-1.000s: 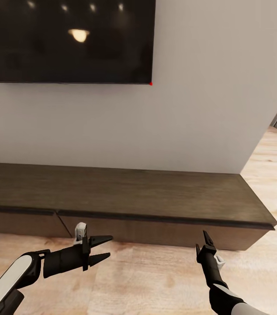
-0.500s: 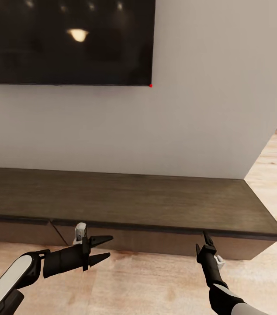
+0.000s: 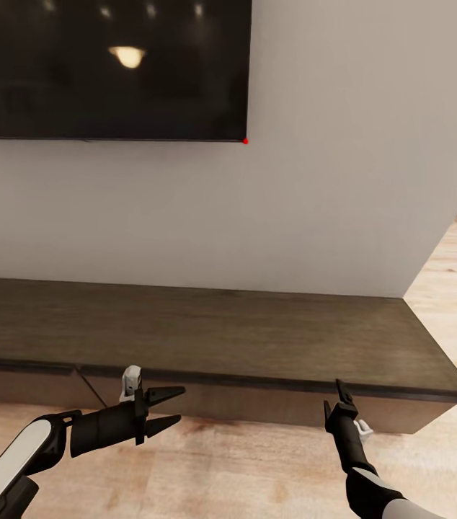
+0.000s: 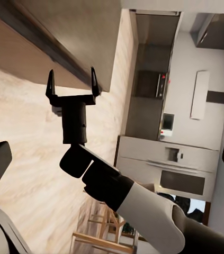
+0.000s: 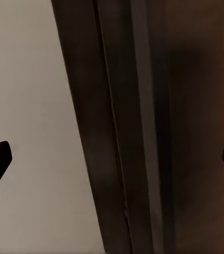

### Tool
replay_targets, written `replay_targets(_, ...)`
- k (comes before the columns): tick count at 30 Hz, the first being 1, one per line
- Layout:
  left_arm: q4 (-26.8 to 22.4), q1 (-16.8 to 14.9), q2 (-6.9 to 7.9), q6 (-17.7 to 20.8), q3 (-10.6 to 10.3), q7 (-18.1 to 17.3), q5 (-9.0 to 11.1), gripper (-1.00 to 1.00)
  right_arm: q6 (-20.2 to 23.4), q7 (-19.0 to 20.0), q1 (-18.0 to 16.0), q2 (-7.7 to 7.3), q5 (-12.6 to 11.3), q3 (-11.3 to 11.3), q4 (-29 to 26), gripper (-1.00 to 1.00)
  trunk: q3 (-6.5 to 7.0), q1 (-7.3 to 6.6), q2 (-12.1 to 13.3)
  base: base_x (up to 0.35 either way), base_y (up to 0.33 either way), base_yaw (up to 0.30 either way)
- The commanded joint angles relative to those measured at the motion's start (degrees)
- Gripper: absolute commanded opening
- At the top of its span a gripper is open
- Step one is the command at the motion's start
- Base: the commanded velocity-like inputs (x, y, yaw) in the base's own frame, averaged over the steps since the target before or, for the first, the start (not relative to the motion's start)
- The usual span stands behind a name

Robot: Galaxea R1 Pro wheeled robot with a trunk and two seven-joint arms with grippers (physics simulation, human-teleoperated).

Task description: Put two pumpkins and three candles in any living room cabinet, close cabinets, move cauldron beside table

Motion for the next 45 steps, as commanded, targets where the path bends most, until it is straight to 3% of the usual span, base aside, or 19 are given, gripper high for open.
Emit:
replay_targets(1,-0.02,-0.04,0.03,0.07,-0.08,0.27,0.4,1.0,0.53,0.26,-0.04,-0.03,-0.54,0.35,0.06,1.0,-0.23,0.21,-0.43,0.0,0.0,0.0)
replay_targets(14,-0.02,-0.04,0.02,0.07,-0.12,0.29,0.4,1.0,0.11,3.48,-0.04,-0.23,-0.15,1.15,0.05,1.0,-0.41,0.43,-0.83,0.0,0.0,0.0)
replay_targets(31,-0.02,-0.04,0.02,0.07,-0.17,0.29,0.4,1.0,0.27,6.33,-0.04,-0.41,0.14,1.43,0.0,1.0,-2.92,3.51,-6.45,0.0,0.0,0.0)
replay_targets(40,-0.02,-0.04,0.02,0.07,-0.11,0.29,0.4,1.0,0.39,6.46,-0.04,-0.41,0.85,1.62,-0.03,1.0,-3.46,4.17,-7.65,0.0,0.0,0.0)
replay_targets(45,-0.02,-0.04,0.02,0.07,-0.09,0.3,0.4,1.0,0.49,6.47,-0.04,-0.41,2.66,2.2,-0.03,1.0,-3.46,4.17,-7.65,0.0,0.0,0.0)
